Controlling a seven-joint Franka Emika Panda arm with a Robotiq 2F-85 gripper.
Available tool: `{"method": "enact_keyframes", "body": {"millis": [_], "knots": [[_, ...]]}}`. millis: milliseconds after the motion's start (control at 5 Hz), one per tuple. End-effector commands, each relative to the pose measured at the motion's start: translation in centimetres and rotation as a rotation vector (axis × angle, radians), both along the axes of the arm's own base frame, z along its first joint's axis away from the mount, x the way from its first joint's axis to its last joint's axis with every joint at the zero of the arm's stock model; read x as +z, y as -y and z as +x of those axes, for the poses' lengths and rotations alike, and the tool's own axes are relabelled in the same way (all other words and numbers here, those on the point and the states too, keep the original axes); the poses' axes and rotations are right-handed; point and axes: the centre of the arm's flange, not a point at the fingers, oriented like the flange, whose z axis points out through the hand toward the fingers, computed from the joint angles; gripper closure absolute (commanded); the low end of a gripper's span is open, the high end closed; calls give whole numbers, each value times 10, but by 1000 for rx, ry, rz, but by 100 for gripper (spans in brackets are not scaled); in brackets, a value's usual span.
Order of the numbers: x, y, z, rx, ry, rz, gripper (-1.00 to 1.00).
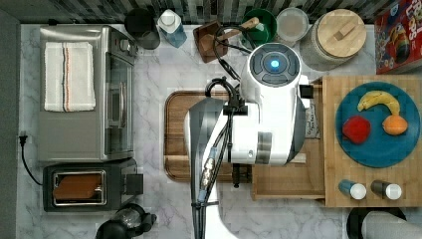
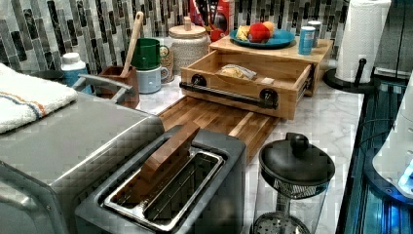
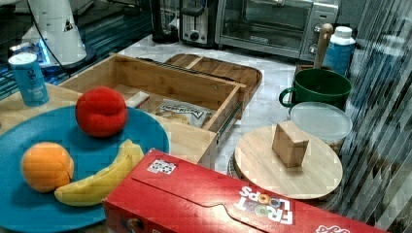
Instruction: Close the drawer.
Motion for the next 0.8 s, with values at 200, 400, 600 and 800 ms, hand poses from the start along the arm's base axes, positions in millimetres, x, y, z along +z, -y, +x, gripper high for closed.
{"method": "enact_keyframes", "body": {"millis": [200, 400, 600, 800], "knots": [[8, -77, 1, 259, -45, 33, -100], [1, -99, 7, 338, -109, 97, -100], [-11, -120, -1, 446, -101, 114, -100], [-24, -139, -9, 559, -110, 137, -100]]}}
